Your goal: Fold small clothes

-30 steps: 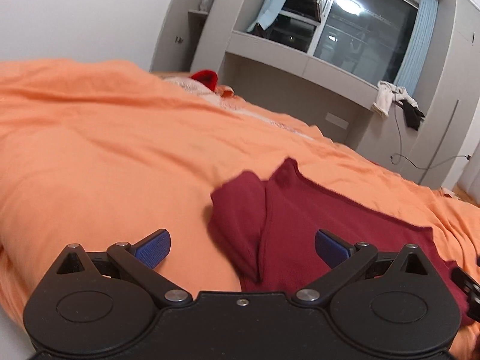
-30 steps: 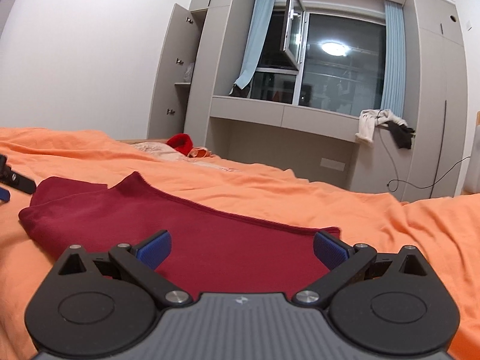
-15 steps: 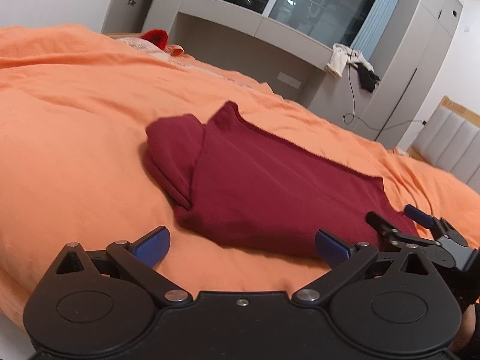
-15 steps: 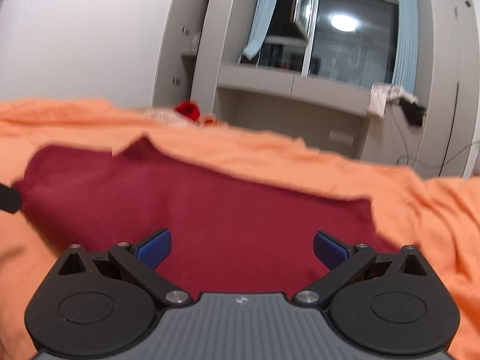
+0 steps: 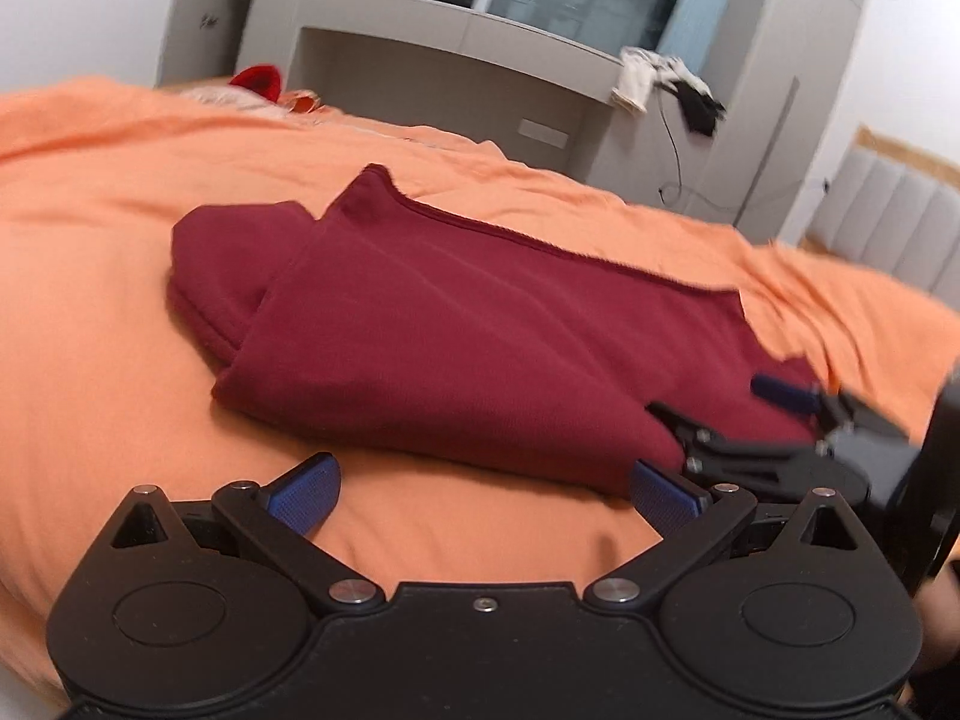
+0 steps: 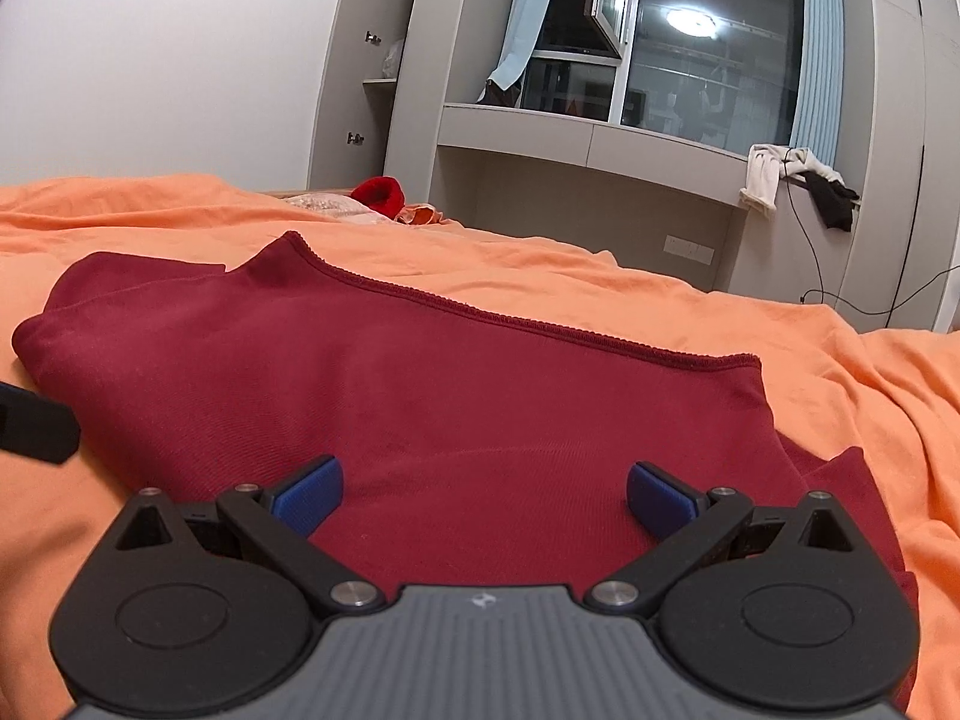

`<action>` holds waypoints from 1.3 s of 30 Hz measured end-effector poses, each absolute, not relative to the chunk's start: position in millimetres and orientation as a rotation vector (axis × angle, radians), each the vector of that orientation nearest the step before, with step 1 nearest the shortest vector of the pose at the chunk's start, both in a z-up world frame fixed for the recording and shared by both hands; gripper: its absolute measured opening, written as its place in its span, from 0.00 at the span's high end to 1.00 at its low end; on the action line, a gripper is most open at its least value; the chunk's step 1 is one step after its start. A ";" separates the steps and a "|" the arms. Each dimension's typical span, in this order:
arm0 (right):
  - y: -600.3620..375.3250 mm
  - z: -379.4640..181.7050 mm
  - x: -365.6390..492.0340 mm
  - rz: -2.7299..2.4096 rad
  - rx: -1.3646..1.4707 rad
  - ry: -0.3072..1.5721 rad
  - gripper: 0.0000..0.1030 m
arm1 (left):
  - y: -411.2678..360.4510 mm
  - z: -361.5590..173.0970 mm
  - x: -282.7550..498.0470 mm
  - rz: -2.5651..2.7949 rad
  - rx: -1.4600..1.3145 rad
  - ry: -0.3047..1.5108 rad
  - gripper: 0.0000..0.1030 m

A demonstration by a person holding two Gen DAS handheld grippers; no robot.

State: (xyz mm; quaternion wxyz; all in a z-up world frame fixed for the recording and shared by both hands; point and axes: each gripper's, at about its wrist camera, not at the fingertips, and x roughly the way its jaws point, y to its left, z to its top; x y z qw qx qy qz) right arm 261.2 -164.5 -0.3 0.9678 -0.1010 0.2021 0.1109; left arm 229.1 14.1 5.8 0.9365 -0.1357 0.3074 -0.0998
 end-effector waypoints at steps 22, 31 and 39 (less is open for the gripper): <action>-164.0 -0.2 262.5 0.229 -0.197 0.413 0.00 | 31.4 10.8 245.7 -0.135 -0.371 0.599 0.01; -164.2 0.1 262.7 0.231 -0.196 0.413 0.00 | 50.3 19.0 307.8 -0.056 -0.474 0.664 0.01; -163.3 -0.1 262.4 0.234 -0.189 0.415 0.00 | 51.1 11.6 309.7 -0.055 -0.453 0.622 0.01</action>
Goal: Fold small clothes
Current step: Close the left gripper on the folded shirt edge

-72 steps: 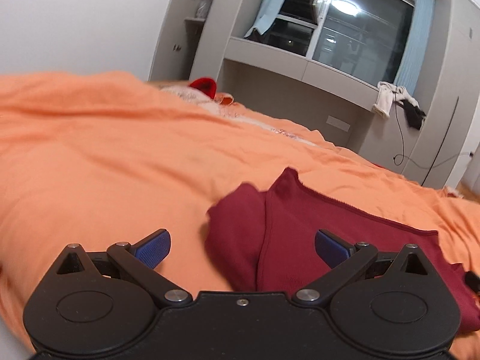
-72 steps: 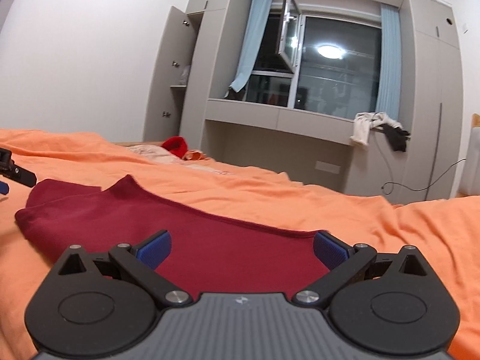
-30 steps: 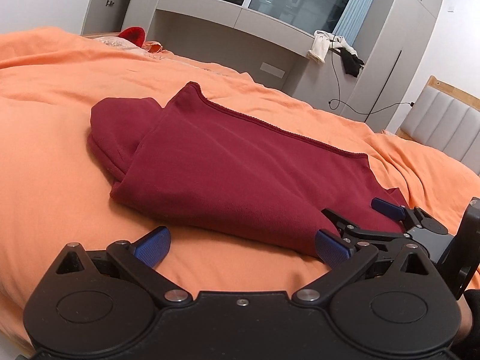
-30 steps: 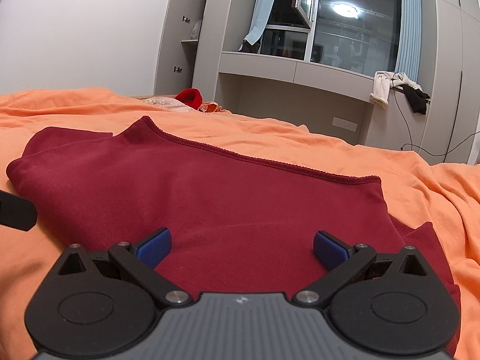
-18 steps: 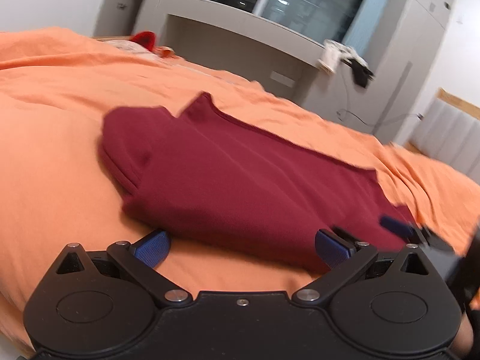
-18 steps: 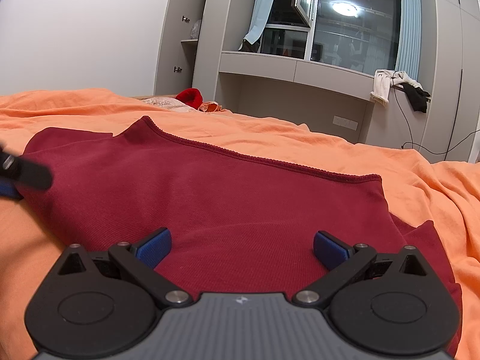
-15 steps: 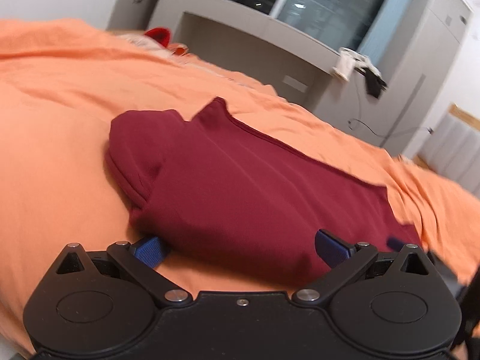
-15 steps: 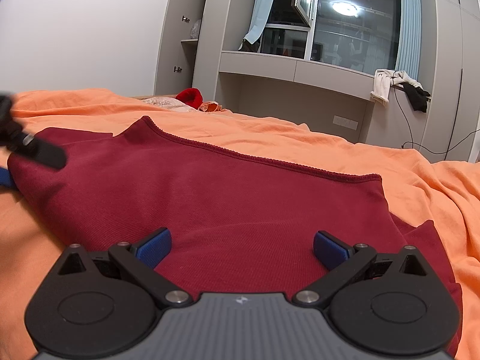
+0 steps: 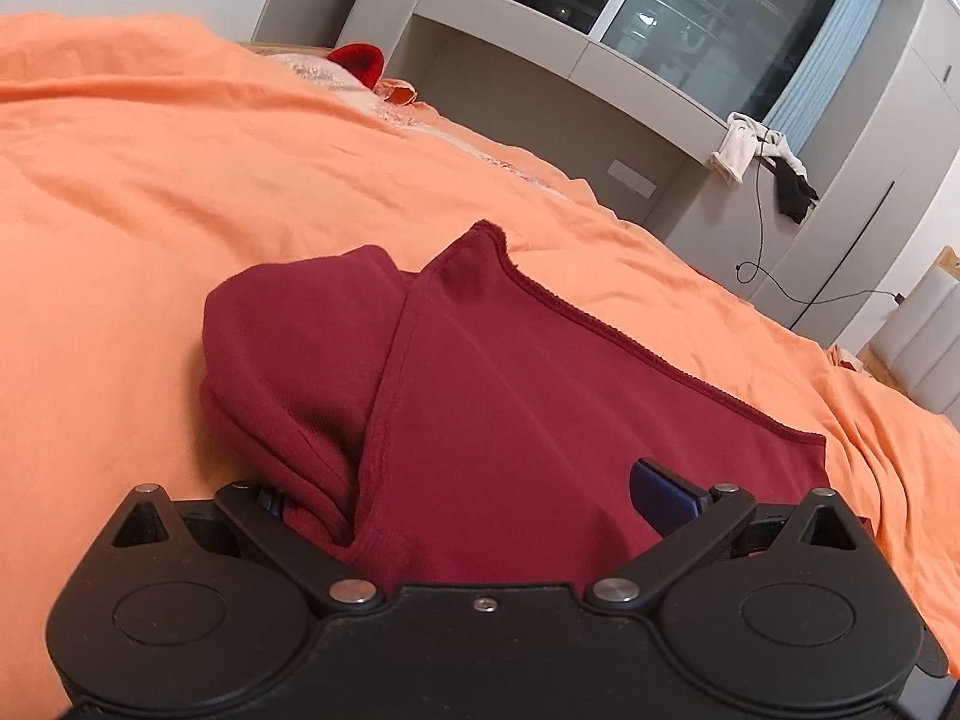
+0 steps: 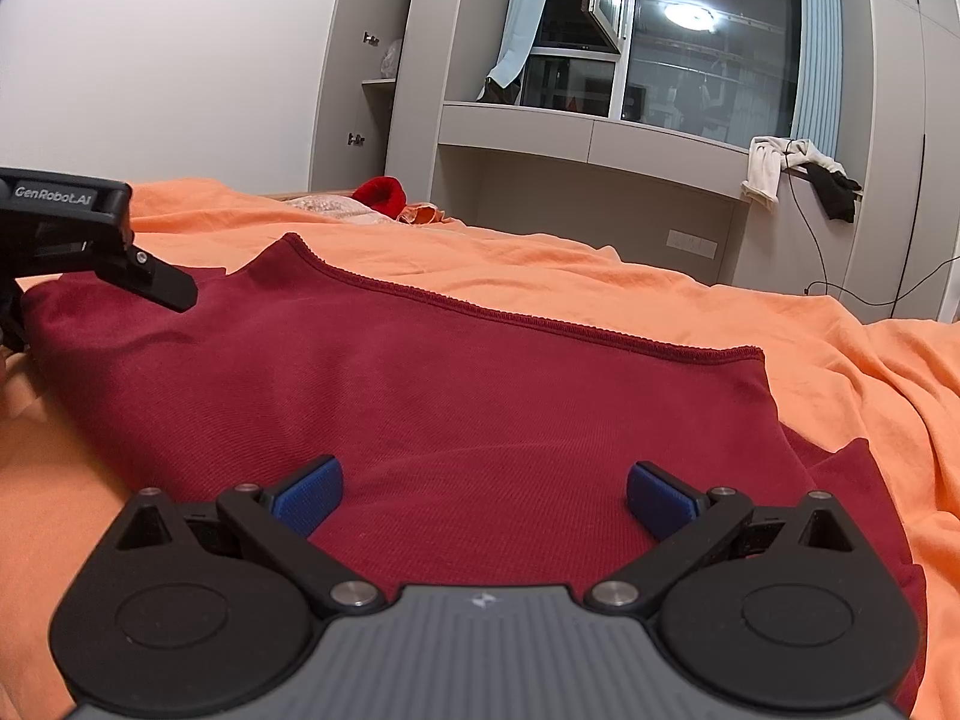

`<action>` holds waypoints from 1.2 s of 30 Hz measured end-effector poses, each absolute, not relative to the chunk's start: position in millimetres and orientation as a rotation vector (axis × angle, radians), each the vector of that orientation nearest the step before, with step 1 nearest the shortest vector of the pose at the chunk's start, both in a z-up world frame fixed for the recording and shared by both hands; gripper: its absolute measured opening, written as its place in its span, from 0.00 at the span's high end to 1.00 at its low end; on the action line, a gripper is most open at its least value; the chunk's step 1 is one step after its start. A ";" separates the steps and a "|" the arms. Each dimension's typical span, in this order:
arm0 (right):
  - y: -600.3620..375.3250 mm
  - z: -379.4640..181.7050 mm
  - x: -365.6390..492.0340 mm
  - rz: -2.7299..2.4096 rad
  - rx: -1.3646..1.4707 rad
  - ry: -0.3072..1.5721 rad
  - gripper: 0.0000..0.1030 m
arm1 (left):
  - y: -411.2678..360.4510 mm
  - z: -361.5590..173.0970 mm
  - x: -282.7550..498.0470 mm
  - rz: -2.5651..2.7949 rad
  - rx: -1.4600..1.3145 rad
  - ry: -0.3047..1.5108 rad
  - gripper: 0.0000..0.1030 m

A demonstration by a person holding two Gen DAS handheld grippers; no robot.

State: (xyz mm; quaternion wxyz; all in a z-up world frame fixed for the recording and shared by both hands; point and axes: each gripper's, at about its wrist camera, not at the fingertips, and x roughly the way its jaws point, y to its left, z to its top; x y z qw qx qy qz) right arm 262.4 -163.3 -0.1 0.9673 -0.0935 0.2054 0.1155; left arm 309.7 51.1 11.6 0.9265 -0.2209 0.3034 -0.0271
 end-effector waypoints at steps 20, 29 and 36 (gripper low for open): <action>-150.3 1.3 258.0 0.250 -0.181 0.394 0.00 | 55.1 10.3 308.1 -0.073 -0.469 0.630 0.01; -152.7 1.3 256.5 0.253 -0.175 0.394 0.00 | 58.1 9.4 305.5 -0.070 -0.505 0.614 0.02; -154.7 1.9 255.5 0.247 -0.182 0.388 0.00 | 67.7 7.2 304.2 -0.001 -0.588 0.587 0.28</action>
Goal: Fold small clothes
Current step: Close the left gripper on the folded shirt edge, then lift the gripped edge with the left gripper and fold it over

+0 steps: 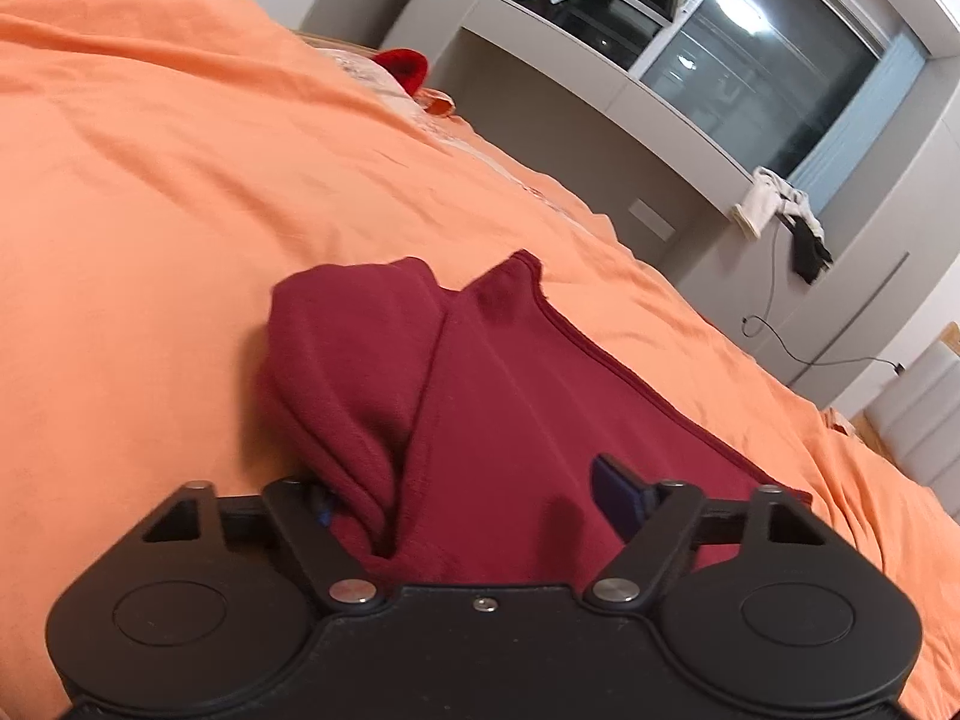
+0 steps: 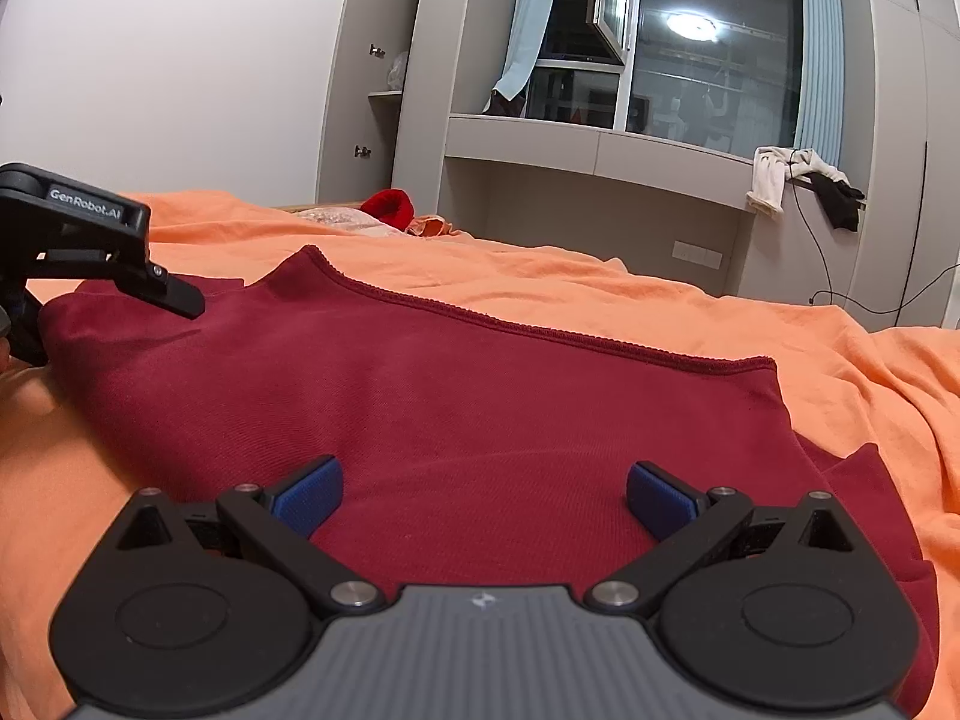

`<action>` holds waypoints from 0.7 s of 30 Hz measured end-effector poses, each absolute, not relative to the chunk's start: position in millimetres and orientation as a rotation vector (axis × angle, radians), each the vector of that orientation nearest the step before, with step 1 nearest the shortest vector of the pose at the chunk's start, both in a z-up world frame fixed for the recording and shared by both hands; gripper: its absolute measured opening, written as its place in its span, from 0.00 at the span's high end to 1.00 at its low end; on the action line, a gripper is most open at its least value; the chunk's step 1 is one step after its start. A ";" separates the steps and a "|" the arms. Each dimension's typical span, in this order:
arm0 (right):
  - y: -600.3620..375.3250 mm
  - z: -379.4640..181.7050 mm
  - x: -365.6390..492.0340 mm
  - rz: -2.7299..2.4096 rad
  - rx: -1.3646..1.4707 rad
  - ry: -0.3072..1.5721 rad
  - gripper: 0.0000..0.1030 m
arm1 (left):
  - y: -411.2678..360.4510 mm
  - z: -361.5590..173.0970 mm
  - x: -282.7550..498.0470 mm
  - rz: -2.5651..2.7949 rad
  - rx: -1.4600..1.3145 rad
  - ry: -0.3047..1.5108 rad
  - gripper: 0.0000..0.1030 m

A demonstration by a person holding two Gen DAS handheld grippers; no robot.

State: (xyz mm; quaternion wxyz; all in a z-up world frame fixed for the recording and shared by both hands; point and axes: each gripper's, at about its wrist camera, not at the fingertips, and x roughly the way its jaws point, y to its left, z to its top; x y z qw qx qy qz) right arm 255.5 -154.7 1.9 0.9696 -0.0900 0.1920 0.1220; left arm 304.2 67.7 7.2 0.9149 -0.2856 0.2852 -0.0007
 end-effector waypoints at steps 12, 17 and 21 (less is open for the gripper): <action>-168.3 11.6 246.4 0.296 -0.156 0.417 0.00 | 71.3 10.0 305.8 0.016 -0.677 0.546 0.87; -195.7 26.8 238.8 0.362 -0.143 0.456 0.00 | 57.6 25.6 305.9 -0.046 -0.648 0.478 0.88; -227.1 39.7 218.6 0.331 -0.124 0.417 0.00 | 26.5 49.0 309.8 -0.136 -0.481 0.424 0.88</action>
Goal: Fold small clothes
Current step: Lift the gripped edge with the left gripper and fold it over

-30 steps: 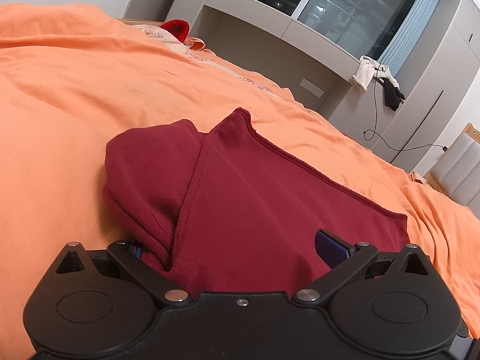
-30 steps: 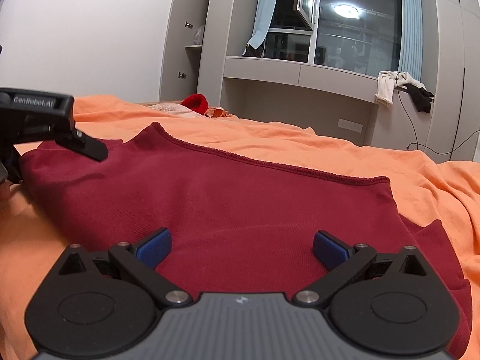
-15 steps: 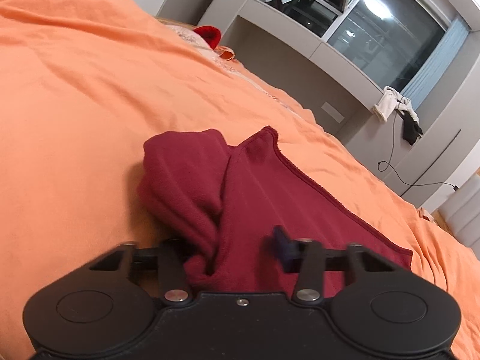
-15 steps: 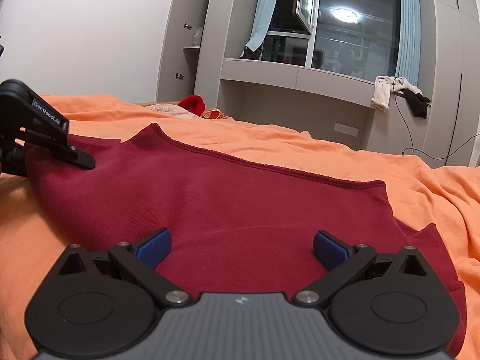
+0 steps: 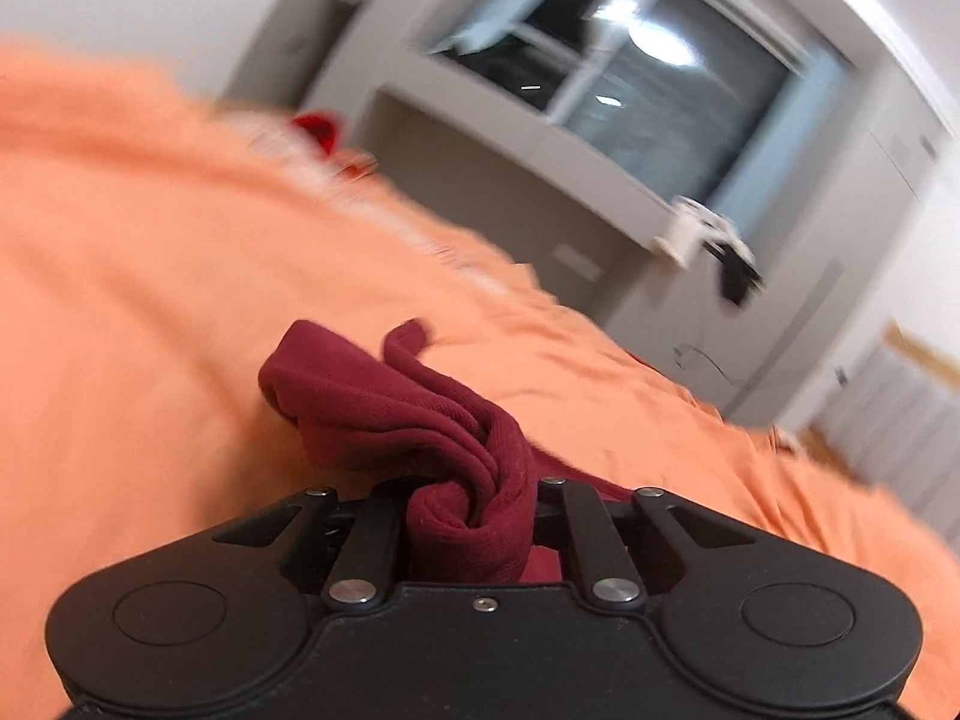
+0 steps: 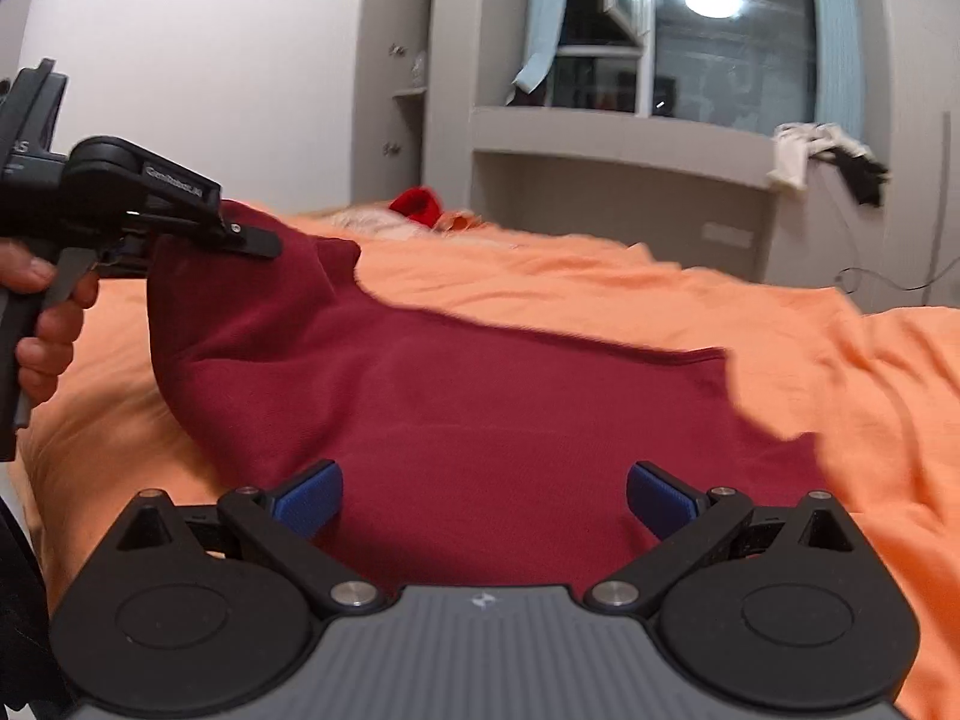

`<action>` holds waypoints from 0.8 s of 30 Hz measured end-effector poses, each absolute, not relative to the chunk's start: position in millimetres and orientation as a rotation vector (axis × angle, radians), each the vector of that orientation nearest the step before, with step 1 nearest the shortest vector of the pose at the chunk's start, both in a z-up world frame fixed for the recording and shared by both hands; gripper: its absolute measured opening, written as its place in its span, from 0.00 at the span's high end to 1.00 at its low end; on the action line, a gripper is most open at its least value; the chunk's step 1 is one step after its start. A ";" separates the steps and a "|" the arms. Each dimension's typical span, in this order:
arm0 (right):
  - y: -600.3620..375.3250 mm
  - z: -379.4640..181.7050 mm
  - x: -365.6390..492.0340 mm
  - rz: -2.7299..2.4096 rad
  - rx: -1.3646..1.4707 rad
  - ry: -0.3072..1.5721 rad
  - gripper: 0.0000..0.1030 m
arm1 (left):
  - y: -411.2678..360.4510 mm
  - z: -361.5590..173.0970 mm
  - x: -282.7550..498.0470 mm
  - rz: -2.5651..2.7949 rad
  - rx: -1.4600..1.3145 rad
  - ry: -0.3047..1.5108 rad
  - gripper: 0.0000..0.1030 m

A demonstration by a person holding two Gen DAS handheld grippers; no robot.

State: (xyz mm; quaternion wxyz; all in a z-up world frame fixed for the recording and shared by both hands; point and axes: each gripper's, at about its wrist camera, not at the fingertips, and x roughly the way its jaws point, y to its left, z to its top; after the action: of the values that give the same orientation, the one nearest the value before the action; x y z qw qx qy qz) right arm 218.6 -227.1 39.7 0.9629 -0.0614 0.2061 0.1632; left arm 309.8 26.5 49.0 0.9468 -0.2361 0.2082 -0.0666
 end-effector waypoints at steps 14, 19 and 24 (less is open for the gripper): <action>-358.4 82.4 197.3 -0.018 -0.013 0.299 0.00 | -156.0 100.8 317.4 -0.396 -0.207 0.377 0.88; -405.0 77.1 209.9 -0.068 0.150 0.352 0.00 | -223.9 67.2 299.1 -0.491 -0.046 0.429 0.87; -434.0 63.6 223.2 -0.026 0.336 0.430 0.00 | -249.6 36.3 282.1 -0.543 0.119 0.451 0.76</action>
State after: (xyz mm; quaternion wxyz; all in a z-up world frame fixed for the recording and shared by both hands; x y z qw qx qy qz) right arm 223.2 -434.0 63.6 0.9630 0.1657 0.2122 -0.0127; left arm 282.1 -249.6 36.3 0.9367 0.0582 0.2206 -0.2656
